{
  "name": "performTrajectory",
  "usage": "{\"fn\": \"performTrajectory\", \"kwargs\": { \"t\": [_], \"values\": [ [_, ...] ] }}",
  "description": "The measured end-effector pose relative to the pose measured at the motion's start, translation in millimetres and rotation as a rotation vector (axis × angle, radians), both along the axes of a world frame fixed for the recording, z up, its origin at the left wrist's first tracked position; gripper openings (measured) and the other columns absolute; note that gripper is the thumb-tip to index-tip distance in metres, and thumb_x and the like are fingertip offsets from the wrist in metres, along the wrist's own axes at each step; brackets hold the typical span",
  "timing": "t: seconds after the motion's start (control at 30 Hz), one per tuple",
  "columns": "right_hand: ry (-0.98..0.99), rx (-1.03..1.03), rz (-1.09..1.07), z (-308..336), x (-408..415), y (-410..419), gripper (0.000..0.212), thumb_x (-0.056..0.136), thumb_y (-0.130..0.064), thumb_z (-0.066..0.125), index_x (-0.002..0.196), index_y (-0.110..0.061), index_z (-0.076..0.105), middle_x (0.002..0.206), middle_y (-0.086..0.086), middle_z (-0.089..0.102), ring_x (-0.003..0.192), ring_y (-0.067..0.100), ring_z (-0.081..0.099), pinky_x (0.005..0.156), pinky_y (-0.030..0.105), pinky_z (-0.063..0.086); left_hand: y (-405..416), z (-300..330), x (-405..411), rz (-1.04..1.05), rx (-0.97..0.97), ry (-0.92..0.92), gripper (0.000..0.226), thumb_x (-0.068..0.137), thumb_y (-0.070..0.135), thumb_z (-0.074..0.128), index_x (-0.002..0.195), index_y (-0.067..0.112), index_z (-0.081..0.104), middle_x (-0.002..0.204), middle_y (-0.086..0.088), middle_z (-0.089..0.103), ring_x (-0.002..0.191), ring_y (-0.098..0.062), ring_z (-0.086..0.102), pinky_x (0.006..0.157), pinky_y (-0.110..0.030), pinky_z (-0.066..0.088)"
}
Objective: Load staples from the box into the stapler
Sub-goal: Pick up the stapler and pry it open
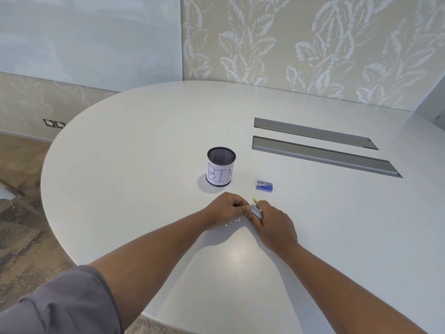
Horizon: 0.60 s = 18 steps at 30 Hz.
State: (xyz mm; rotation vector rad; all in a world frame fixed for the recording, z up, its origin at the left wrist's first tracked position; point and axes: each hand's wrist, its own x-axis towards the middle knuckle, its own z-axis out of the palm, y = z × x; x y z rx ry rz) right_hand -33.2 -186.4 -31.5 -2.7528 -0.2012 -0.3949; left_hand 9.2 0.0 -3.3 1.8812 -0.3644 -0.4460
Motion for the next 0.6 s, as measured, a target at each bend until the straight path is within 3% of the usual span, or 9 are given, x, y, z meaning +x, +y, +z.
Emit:
{"fn": "performTrajectory", "kwargs": {
  "t": [0.07,0.13,0.2,0.3,0.37,0.47,0.6],
  "values": [
    [-0.001,0.024,-0.024,0,0,0,0.047,0.097,-0.069,0.037,0.108,-0.026,0.051,0.078,-0.010,0.060,0.071,0.020,0.058,0.059,0.032,0.040,-1,-4,-1,0.021,-0.018,-0.019,0.021,0.095,0.029,0.064,0.093,0.011,0.076,0.067,-0.006,0.059,0.057,-0.015,0.049,0.047,-0.023,0.040],
    [-0.004,0.054,-0.025,1,-2,-1,0.058,0.096,-0.070,0.036,0.133,-0.027,0.048,0.095,-0.008,0.070,0.083,0.021,0.066,0.066,0.033,0.046,-2,-9,-3,0.059,-0.038,-0.062,0.020,0.093,0.031,0.065,0.088,0.014,0.076,0.064,-0.003,0.060,0.055,-0.013,0.049,0.052,-0.025,0.042],
    [-0.015,0.075,-0.013,2,-4,-2,0.064,0.094,-0.074,0.033,0.140,-0.030,0.045,0.103,-0.008,0.072,0.089,0.021,0.069,0.069,0.032,0.047,-4,-14,-6,0.089,-0.029,-0.134,0.022,0.092,0.035,0.065,0.082,0.018,0.075,0.064,-0.001,0.062,0.057,-0.012,0.051,0.059,-0.029,0.045],
    [-0.012,0.120,-0.042,7,-3,-2,0.065,0.089,-0.081,0.030,0.130,-0.034,0.047,0.091,-0.011,0.070,0.081,0.019,0.066,0.066,0.031,0.045,-5,-14,-11,0.120,-0.085,-0.150,0.029,0.090,0.039,0.057,0.078,0.018,0.072,0.069,0.006,0.065,0.064,-0.010,0.061,0.065,-0.029,0.050],
    [-0.018,0.237,-0.067,9,-1,-2,0.054,0.087,-0.081,0.037,0.109,-0.033,0.052,0.078,-0.012,0.064,0.070,0.016,0.059,0.060,0.032,0.044,-5,-13,-12,0.120,-0.105,-0.149,0.027,0.085,0.031,0.050,0.084,0.016,0.073,0.079,0.004,0.069,0.076,-0.012,0.071,0.066,-0.023,0.051],
    [0.008,0.583,-0.084,19,4,3,0.039,0.084,-0.065,0.058,0.081,-0.026,0.052,0.066,-0.012,0.055,0.058,0.010,0.046,0.057,0.032,0.043,-4,-14,-12,0.107,0.020,-0.270,0.029,0.077,0.028,0.053,0.094,0.018,0.074,0.082,0.003,0.068,0.071,-0.006,0.061,0.067,-0.022,0.048],
    [0.174,1.094,-0.004,34,6,13,0.025,0.088,-0.042,0.071,0.078,-0.020,0.063,0.063,-0.006,0.053,0.057,0.013,0.046,0.054,0.030,0.042,-8,-18,-14,0.076,0.108,-0.370,0.040,0.071,0.056,0.063,0.091,0.022,0.071,0.074,0.009,0.058,0.063,-0.003,0.049,0.062,-0.019,0.041]
  ]
}}
